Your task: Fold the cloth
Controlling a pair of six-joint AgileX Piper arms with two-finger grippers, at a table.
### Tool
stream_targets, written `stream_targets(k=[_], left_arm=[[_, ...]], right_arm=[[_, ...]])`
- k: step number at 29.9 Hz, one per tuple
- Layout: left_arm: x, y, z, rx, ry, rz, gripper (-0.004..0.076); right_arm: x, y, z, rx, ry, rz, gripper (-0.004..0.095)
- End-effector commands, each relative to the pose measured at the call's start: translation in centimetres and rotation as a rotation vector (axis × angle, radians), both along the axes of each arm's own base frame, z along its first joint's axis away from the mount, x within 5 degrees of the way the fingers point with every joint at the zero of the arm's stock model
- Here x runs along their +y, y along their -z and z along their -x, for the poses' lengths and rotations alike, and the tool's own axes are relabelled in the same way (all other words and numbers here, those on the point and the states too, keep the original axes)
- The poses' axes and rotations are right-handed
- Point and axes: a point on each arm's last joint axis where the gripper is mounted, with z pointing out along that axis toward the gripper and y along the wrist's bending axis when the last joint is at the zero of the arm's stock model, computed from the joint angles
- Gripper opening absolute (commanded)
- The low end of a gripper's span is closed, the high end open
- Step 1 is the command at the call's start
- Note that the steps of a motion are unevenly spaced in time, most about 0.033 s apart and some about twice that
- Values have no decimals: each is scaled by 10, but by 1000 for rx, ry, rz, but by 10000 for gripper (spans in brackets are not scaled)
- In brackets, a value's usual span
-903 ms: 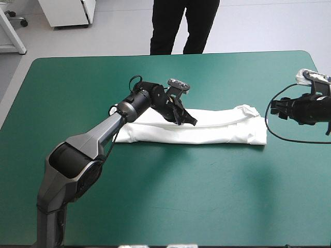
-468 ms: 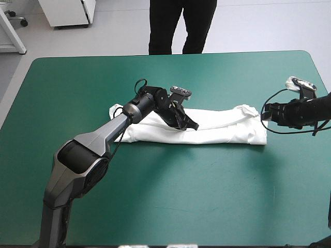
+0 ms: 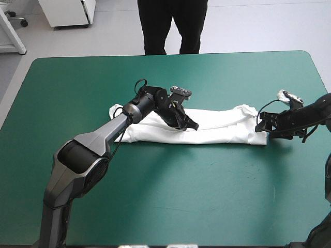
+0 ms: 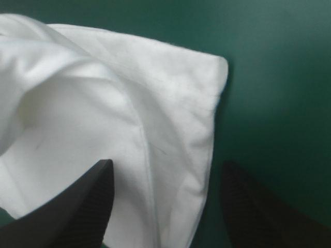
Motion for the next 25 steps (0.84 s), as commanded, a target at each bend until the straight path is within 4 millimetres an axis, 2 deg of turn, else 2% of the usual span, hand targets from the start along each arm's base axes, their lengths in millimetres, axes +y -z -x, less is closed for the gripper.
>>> stream_targets(k=[1, 7, 12, 15, 21, 25], left_arm=[[-1, -40, 5, -75, -5, 76, -9], [-1, -40, 5, -79, 2, 74, -9], [-1, -40, 5, -87, 14, 69, -9], [-1, -40, 5, -87, 14, 69, -9], [-1, -40, 5, -87, 14, 69, -9], [-1, -40, 5, -83, 15, 69, -9]], right_arm=[[-1, -11, -4, -33, 3, -33, 577], [4, 16, -8, 51, -50, -94, 577], [13, 22, -11, 54, -77, -116, 545], [15, 22, -12, 36, -95, -110, 410], [18, 20, -16, -12, -95, -123, -18], [22, 15, -18, -30, -87, -185, -17]])
